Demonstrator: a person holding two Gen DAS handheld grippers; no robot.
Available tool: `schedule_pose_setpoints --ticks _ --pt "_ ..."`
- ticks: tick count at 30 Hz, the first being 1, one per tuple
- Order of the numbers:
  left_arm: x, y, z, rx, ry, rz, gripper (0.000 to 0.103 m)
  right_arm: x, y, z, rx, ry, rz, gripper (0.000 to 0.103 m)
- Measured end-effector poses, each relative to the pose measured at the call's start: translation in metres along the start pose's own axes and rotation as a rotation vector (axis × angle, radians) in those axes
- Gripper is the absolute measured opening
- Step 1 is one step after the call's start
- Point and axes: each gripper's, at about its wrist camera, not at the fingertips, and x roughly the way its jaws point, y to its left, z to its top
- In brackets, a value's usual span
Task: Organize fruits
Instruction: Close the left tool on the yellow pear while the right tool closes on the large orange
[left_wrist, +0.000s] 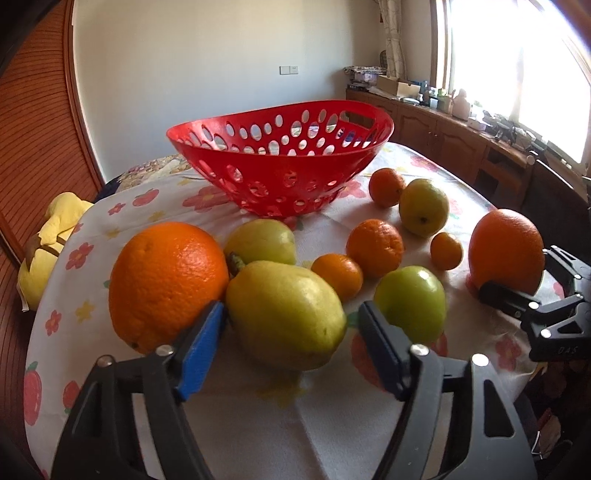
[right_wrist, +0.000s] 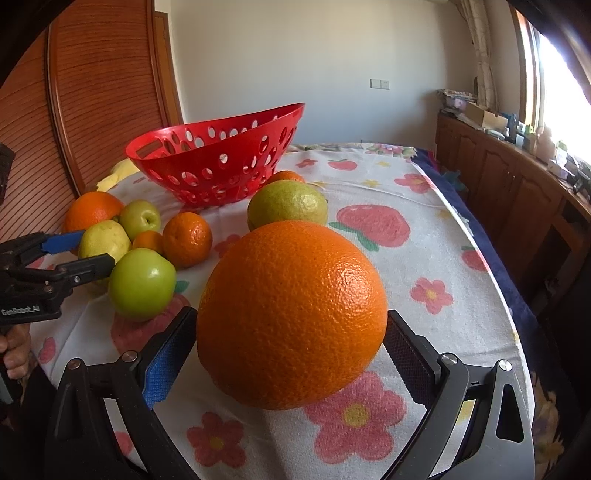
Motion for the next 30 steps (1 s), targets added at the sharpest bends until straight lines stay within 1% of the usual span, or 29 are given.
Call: schedule_pose_setpoints --ticks 3,6,9,12,17,18,19,21,30 --pt "0.000 0.003 0.000 -0.007 -0.001 -0.010 0.067 0.001 -0.002 -0.001 0.007 0.002 0.000 0.100" --pt "0.001 0.002 0.001 -0.002 0.004 -0.002 0.068 0.002 -0.003 -0.001 0.011 0.005 0.002 0.100" --pt "0.004 -0.001 0.002 0.014 0.005 0.001 0.071 0.002 -0.003 -0.001 0.009 0.005 0.003 0.100" --pt "0.008 -0.001 0.003 0.009 0.017 -0.011 0.071 0.002 -0.003 -0.002 0.007 0.006 0.003 0.100" --pt "0.012 -0.001 0.000 0.018 0.031 -0.004 0.070 0.001 -0.005 -0.001 0.004 0.003 0.003 0.100" --pt "0.012 -0.001 0.000 0.016 0.032 -0.008 0.067 0.001 -0.005 0.000 0.004 0.003 0.002 0.099" --pt "0.011 0.002 -0.001 0.003 0.026 -0.018 0.067 0.001 -0.005 0.000 0.004 0.002 0.001 0.098" --pt "0.010 0.007 -0.002 -0.028 0.025 -0.048 0.066 0.000 -0.006 0.000 0.007 -0.001 0.003 0.097" --pt "-0.006 0.015 -0.015 -0.046 0.039 -0.092 0.066 0.001 -0.006 0.000 -0.001 0.008 0.008 0.095"
